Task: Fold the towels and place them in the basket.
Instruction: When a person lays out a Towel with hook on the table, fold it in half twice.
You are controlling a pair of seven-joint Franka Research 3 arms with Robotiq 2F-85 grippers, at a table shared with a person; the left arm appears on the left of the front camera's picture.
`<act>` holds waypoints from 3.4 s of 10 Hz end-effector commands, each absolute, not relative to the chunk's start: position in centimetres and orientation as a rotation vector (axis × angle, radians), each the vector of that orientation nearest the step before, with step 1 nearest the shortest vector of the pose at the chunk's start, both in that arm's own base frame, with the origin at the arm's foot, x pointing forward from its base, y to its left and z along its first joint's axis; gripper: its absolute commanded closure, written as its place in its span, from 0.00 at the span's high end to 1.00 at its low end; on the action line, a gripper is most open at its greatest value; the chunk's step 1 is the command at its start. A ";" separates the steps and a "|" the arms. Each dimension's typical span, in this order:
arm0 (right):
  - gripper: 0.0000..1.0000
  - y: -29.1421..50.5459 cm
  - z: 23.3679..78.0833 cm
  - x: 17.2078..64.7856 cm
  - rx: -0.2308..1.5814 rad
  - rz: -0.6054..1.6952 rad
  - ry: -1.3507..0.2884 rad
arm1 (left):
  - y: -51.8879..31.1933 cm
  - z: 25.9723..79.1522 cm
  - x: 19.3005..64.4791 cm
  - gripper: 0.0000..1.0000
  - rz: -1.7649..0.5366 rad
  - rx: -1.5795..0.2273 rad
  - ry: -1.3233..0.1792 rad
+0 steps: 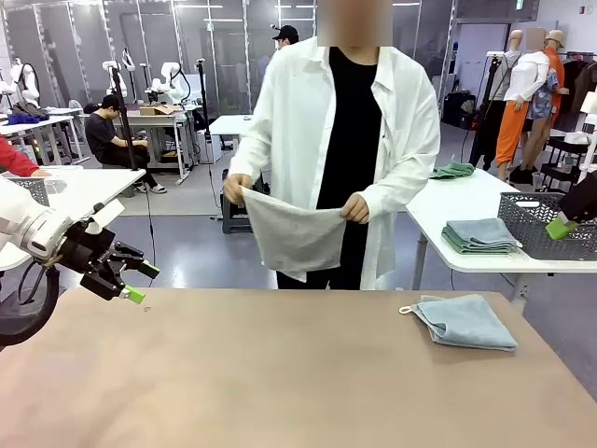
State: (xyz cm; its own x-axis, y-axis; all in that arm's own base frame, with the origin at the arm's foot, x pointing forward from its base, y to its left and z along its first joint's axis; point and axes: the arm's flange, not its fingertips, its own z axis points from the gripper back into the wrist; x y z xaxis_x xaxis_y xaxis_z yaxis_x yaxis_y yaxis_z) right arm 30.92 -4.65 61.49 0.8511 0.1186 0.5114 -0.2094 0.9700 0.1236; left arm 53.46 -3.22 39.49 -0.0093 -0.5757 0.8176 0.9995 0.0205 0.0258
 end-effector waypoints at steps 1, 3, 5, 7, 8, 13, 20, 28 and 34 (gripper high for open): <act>0.87 -4.8 61.5 31.1 0.178 0.149 -0.522 | -3.3 39.7 53.3 1.00 -1.426 -0.713 -0.767; 0.87 -4.8 61.5 31.1 0.178 0.149 -0.522 | -3.3 39.7 53.3 1.00 -1.426 -0.713 -0.767; 0.87 -4.8 61.5 31.1 0.178 0.149 -0.522 | -3.3 39.7 53.3 1.00 -1.426 -0.713 -0.767; 0.87 -4.8 61.5 31.1 0.178 0.149 -0.522 | -3.3 39.7 53.3 1.00 -1.426 -0.713 -0.767; 0.87 -4.8 61.5 31.1 0.178 0.149 -0.522 | -3.3 39.7 53.3 1.00 -1.426 -0.713 -0.767; 0.87 -4.8 61.5 31.1 0.178 0.149 -0.522 | -3.3 39.7 53.3 1.00 -1.426 -0.713 -0.767; 0.87 -4.8 61.5 31.1 0.178 0.149 -0.522 | -3.3 39.7 53.3 1.00 -1.426 -0.713 -0.767; 0.87 -4.7 61.5 30.9 0.178 0.173 -0.526 | -3.2 39.5 53.5 1.00 -1.432 -0.720 -0.772; 0.87 3.4 62.7 32.2 0.193 0.548 -0.596 | -8.1 48.7 49.1 1.00 -1.412 -0.433 -0.725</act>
State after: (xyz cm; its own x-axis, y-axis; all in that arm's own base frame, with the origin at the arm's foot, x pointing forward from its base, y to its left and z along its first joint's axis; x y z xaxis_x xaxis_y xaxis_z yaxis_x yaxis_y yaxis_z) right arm 31.39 2.25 62.66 0.7609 0.3488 0.5472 -0.4403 0.8969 0.0405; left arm 50.64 -6.42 48.22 -0.0249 -0.6869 0.7263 0.9849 0.1078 0.1357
